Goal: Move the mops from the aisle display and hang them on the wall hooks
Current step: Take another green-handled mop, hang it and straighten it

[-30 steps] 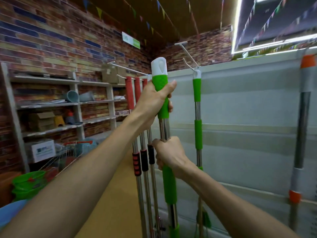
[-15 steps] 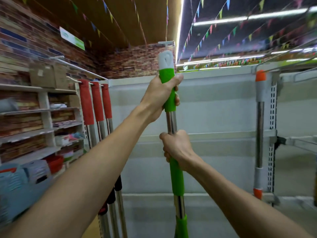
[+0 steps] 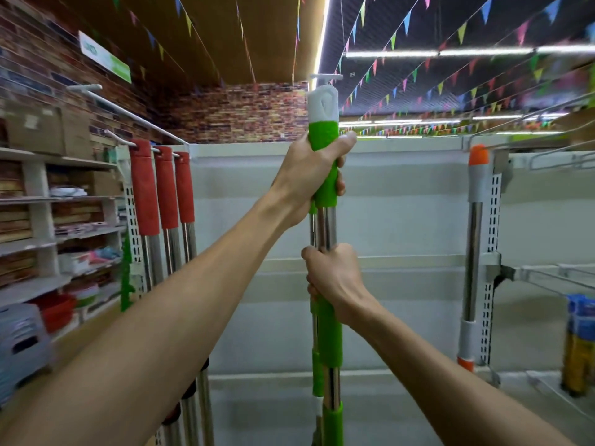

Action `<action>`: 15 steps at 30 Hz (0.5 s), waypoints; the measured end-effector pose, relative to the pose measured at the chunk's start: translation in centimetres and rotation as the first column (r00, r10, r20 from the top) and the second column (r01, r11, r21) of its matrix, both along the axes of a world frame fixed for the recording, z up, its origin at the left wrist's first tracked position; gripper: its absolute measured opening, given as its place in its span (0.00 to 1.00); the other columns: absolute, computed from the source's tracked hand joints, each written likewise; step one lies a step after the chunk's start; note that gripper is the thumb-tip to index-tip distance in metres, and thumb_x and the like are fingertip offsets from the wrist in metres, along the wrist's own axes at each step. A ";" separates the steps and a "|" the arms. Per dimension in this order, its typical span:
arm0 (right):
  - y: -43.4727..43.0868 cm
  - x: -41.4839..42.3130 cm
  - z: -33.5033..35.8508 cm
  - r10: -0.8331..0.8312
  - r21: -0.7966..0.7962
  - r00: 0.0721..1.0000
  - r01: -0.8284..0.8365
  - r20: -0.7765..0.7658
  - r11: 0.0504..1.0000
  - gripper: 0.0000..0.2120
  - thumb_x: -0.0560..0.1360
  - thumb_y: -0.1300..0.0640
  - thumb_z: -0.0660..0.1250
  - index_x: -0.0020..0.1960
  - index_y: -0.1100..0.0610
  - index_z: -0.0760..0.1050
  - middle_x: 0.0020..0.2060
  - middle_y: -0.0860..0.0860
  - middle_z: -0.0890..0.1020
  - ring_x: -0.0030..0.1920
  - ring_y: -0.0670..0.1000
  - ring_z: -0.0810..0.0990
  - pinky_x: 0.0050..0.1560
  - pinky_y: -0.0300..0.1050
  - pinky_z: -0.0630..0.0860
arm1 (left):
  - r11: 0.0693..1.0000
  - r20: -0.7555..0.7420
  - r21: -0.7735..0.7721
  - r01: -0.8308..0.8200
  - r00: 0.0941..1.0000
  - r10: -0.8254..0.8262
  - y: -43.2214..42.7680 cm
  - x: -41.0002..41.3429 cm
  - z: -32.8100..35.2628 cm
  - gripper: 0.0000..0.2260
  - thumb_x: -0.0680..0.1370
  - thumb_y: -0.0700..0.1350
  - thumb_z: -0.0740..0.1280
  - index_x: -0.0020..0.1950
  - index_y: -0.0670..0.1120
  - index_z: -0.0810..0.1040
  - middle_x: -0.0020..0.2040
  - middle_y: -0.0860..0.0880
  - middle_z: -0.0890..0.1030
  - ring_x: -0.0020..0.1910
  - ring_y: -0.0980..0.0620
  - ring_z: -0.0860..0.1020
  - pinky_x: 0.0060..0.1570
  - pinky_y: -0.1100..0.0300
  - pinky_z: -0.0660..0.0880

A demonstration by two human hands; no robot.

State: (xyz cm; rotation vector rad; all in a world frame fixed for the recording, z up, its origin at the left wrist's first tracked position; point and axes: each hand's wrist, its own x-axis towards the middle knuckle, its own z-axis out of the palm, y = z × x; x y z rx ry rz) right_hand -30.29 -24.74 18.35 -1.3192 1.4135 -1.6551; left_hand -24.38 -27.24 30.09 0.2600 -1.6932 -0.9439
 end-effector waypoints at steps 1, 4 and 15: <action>0.0 -0.1 0.0 0.006 -0.007 1.000 -0.006 -0.003 1.000 0.06 0.75 0.62 0.62 0.39 0.58 0.72 0.25 0.52 0.70 0.25 0.52 0.70 0.30 0.47 0.71 | 1.000 0.003 -0.002 0.004 1.000 -0.004 0.1 -0.1 0.0 0.08 0.81 0.42 0.68 0.52 0.41 0.71 0.34 0.48 0.72 0.26 0.50 0.71 0.29 0.55 0.72; -0.3 -0.5 -0.2 0.007 -0.014 1.000 -0.007 0.002 1.000 0.06 0.75 0.63 0.62 0.39 0.58 0.72 0.25 0.52 0.70 0.24 0.52 0.69 0.29 0.46 0.70 | 1.000 0.018 -0.008 0.004 1.000 -0.004 0.0 -0.5 0.1 0.08 0.81 0.42 0.68 0.47 0.42 0.70 0.34 0.48 0.72 0.25 0.50 0.71 0.29 0.55 0.72; -3.9 -0.6 -1.8 0.006 0.060 1.000 -0.006 0.003 0.998 0.06 0.74 0.61 0.61 0.38 0.59 0.72 0.28 0.54 0.71 0.27 0.54 0.71 0.31 0.48 0.72 | 0.989 0.032 0.131 -0.061 0.998 0.057 -3.9 -1.0 -1.3 0.10 0.80 0.46 0.70 0.49 0.43 0.70 0.36 0.47 0.71 0.25 0.50 0.70 0.28 0.56 0.72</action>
